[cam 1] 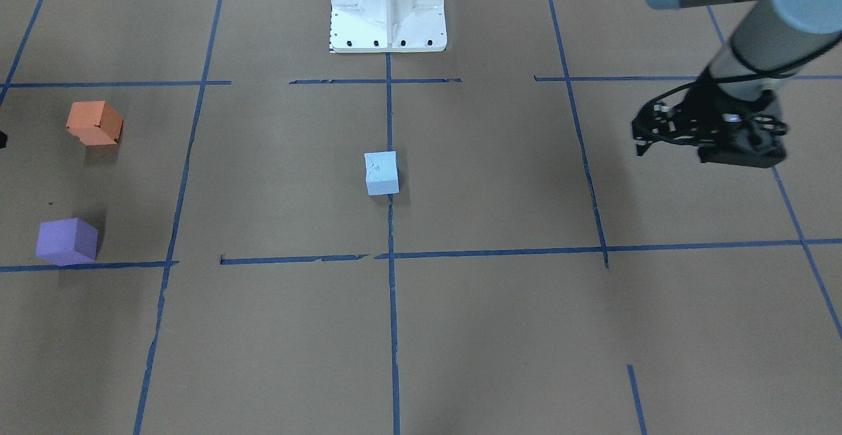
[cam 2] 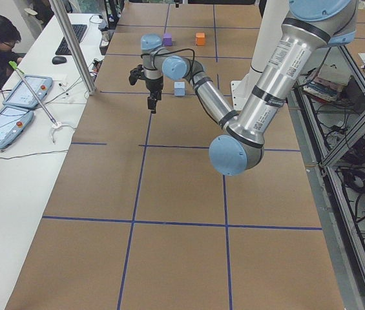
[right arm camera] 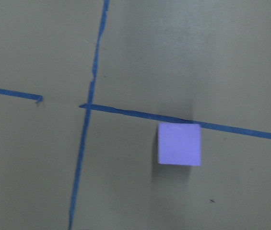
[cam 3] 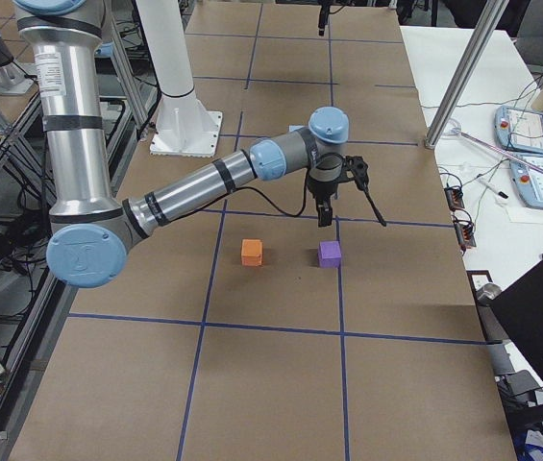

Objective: Place blue block between orange and purple blocks
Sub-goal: 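Release the cube and raise the left gripper away while the right arm moves in, then lower the right gripper onto the light blue cube and grasp it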

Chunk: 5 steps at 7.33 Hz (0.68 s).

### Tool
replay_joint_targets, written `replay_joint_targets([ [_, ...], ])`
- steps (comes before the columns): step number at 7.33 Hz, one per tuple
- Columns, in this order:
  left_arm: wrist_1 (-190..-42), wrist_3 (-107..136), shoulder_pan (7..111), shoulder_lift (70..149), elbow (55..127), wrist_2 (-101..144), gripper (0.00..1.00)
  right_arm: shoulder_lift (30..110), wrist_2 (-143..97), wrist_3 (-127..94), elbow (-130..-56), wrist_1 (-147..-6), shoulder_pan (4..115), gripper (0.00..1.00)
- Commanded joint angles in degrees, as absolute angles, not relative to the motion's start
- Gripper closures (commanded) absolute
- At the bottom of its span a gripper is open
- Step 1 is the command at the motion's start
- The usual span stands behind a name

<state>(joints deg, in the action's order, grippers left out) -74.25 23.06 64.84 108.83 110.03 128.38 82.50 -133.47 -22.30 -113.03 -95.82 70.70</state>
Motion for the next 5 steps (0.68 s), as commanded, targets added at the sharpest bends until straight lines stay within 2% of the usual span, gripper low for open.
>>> replay_joint_targets([
  [1,-74.5,10.6,72.1,101.7,110.1,131.1,0.0,71.4,-126.5,-41.7,-113.3,-96.2,55.8,0.0],
  [3,-74.5,11.0,72.2,101.9,110.0,131.1,0.0,58.6,-115.6,-60.2,-109.1,-96.2,40.5,0.0],
  [5,-74.5,11.1,72.2,101.8,110.0,131.1,0.0,47.7,-108.1,-68.0,-98.7,-96.0,32.2,0.0],
])
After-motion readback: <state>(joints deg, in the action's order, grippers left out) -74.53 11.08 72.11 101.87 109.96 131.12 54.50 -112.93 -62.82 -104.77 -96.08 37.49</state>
